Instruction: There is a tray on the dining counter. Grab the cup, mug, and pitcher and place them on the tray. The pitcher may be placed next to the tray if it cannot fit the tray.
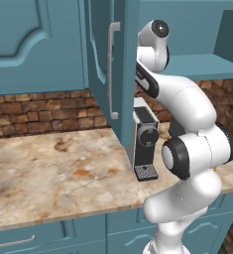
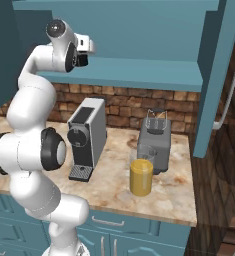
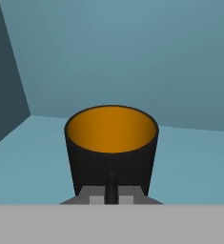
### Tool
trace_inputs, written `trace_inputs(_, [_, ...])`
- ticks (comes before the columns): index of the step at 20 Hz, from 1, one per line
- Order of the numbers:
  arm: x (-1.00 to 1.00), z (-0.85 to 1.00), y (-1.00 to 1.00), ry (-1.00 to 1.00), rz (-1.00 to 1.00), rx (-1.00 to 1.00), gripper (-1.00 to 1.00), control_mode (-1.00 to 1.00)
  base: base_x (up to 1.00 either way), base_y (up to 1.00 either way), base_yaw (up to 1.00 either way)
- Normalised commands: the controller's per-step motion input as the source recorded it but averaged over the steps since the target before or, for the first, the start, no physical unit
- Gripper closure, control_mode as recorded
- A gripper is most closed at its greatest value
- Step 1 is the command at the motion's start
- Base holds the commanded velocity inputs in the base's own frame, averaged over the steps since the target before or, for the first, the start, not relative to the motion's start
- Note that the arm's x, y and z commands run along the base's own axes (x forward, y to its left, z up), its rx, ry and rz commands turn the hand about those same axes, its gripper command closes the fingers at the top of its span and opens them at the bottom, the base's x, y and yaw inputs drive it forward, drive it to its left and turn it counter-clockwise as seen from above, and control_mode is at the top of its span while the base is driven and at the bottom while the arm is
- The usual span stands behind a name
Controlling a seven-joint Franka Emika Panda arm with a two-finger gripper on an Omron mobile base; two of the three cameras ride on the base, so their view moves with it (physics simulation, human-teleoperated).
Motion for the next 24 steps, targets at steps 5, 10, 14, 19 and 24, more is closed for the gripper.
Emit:
trace_inputs(5, [-0.24,0.01,-0.09,0.00,0.00,0.00,1.00,-1.00,0.00,0.00,0.00])
trace_inputs(10, [-0.49,0.00,-0.16,-0.03,0.00,0.00,1.00,-1.00,0.00,0.00,0.00])
trace_inputs(14, [-0.68,0.00,-0.15,-0.03,0.00,0.00,1.00,-1.00,0.00,0.00,0.00])
trace_inputs(19, [-0.75,0.00,-0.19,-0.01,0.00,0.00,1.00,-1.00,0.00,0.00,0.00])
trace_inputs(24, [-0.77,0.00,-0.20,0.00,0.00,0.00,1.00,-1.00,0.00,0.00,0.00])
